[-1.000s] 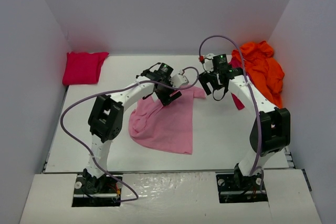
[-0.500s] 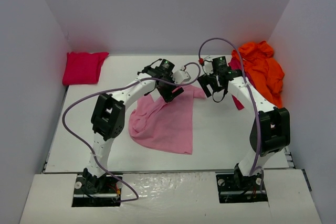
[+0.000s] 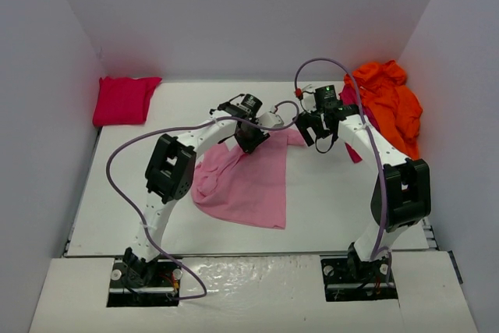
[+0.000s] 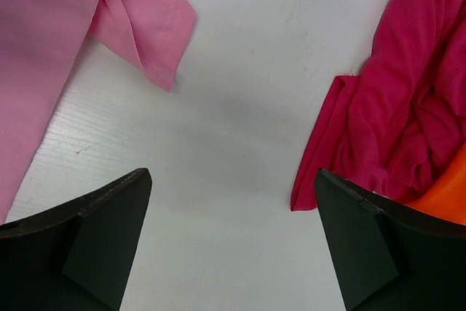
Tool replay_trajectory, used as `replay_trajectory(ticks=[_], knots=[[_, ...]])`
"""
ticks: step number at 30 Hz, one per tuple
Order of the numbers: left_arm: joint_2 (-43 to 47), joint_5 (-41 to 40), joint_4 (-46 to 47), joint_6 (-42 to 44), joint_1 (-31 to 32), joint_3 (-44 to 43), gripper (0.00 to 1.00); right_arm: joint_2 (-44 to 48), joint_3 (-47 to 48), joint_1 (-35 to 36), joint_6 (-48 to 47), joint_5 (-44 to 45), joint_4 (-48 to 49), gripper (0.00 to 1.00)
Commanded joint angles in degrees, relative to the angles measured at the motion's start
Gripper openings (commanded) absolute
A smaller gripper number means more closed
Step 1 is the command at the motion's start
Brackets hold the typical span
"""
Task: Fold and stack the t-shirts
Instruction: Flatten the tshirt out
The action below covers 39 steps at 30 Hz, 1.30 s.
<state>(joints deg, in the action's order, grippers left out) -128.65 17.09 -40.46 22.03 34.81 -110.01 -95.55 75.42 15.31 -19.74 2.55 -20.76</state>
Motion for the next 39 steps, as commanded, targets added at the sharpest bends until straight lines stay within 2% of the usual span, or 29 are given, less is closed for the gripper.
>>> replay_trajectory(ticks=[1, 2, 7, 11, 16, 21, 24, 28, 32, 39], knots=[[3.3, -1.0, 0.3, -0.7, -0.8, -3.7, 0.2, 1.1, -0.1, -0.5, -0.6, -0.3, 1.6, 0.92], [4.2, -1.1, 0.4, -0.8, -1.1, -3.3, 0.16, 1.1, -0.3, -0.5, -0.6, -0.4, 1.6, 0.92], [11.0, -0.4, -0.7, 1.7, -1.3, 2.5, 0.12, 1.1, -0.6, -0.5, -0.9, -0.5, 1.6, 0.92], [17.5, -0.8, -3.0, 4.4, 0.0, 7.6, 0.0, 1.3, -0.2, -0.5, -0.7, -1.3, 1.9, 0.92], [26.7, -5.0, -2.0, 5.5, 0.4, 13.3, 0.0, 1.3, -0.2, -0.5, -0.5, -1.6, 2.5, 0.92], [28.7, -1.5, -8.1, 7.6, 1.0, 12.5, 0.0, 0.8, 0.5, -0.4, 0.3, -1.9, 2.4, 0.92], [29.7, -0.9, -13.2, 9.7, 4.9, 13.8, 0.0, 1.8, 0.0, -0.3, 0.2, -1.9, 2.4, 0.92], [31.4, -4.9, -11.5, 7.4, 5.6, 16.1, 0.0, 2.7, -0.4, -0.4, 0.1, -1.9, 2.4, 0.92], [32.0, -10.1, -6.1, 5.2, 2.9, 14.3, 0.0, 1.7, 0.6, -0.4, 0.5, -4.9, 1.3, 0.93], [30.7, -23.7, 0.8, 4.5, -2.5, 1.2, 0.0, -5.7, 7.7, -0.1, -2.1, -15.4, -6.1, 0.93]])
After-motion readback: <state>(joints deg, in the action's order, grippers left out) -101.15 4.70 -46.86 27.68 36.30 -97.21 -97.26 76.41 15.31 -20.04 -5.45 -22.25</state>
